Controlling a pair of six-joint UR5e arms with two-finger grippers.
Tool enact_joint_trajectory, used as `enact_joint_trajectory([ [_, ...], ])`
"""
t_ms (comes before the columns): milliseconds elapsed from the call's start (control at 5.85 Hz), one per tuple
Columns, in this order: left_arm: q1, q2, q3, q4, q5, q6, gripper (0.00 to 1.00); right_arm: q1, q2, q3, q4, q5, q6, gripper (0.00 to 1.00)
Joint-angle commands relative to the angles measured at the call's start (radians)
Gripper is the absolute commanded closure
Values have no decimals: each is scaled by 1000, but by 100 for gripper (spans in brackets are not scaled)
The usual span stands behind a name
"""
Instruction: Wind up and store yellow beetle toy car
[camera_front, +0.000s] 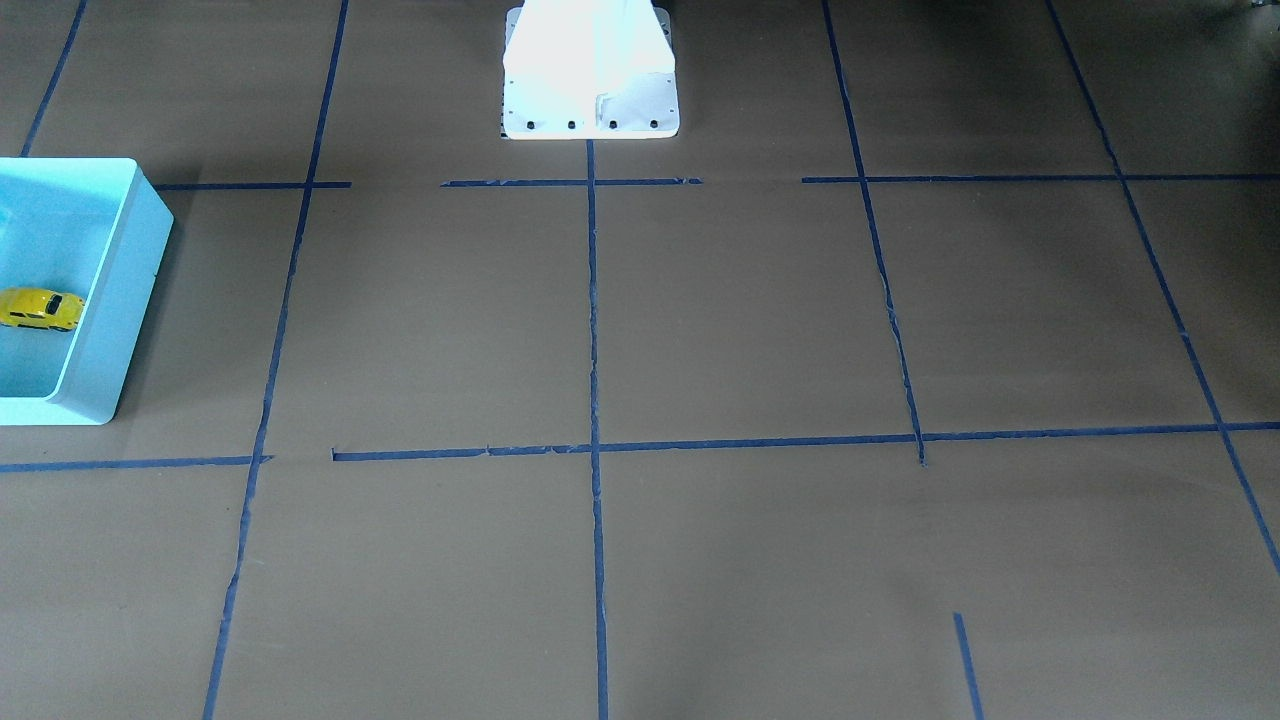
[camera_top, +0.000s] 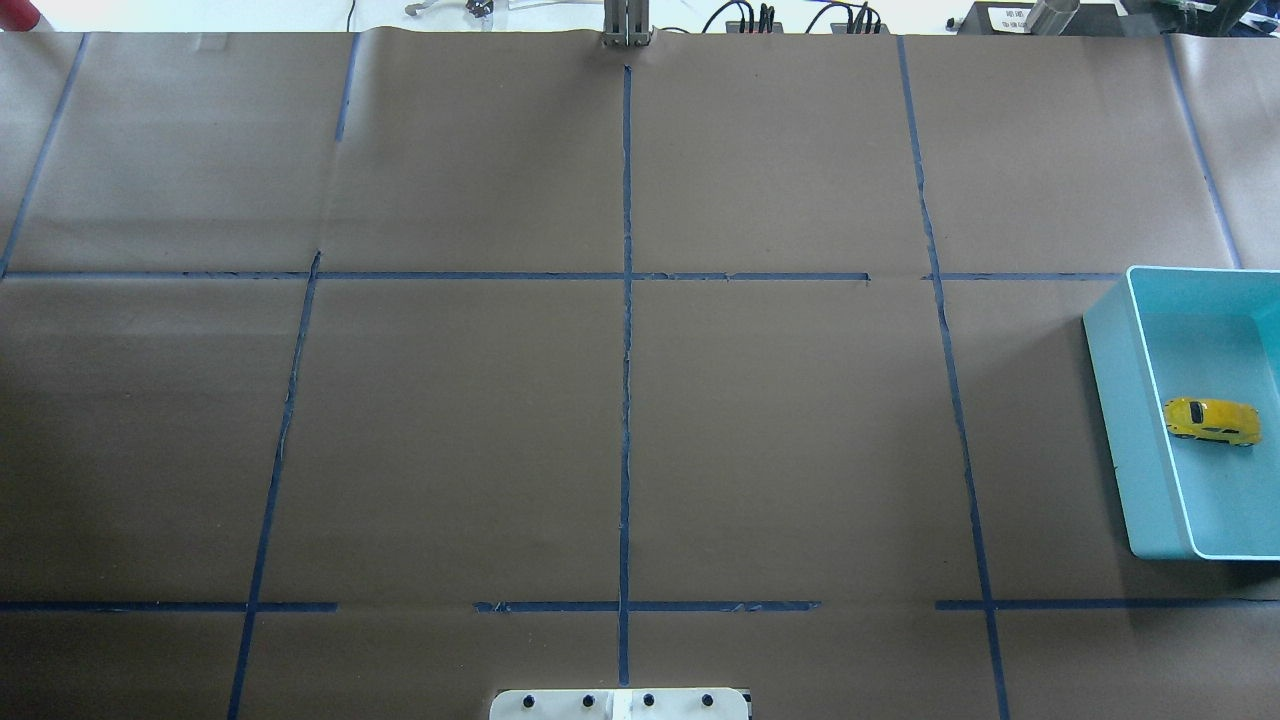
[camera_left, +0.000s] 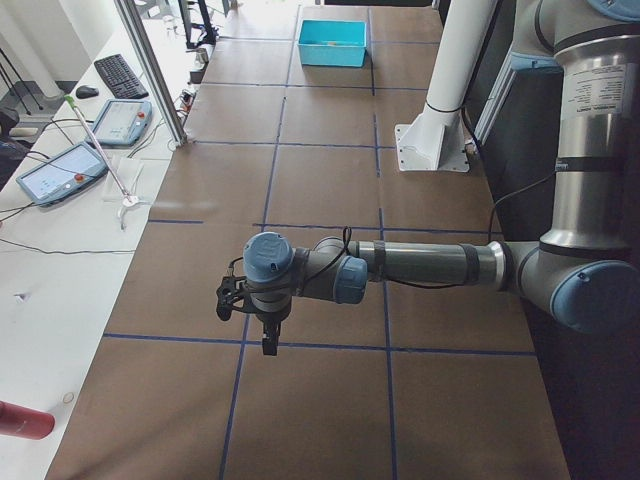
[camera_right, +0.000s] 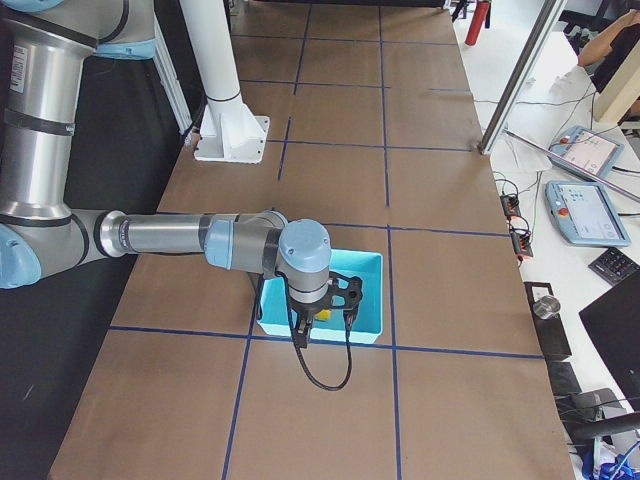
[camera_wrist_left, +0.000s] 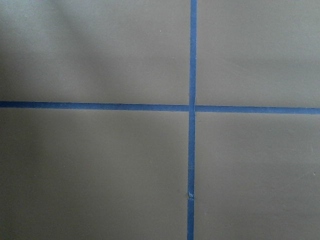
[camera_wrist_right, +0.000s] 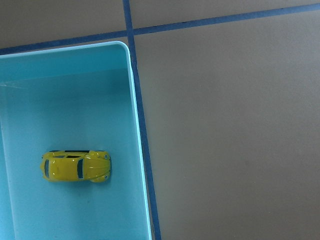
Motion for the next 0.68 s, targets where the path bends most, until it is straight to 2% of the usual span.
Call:
enact_joint_trajectory([
  [0, 0, 0, 0, 0, 0, 1, 0, 0, 1, 1, 0, 0, 0, 0],
  [513, 0, 0, 6, 0, 0, -5, 0, -2, 7, 18, 2, 0, -63, 0],
])
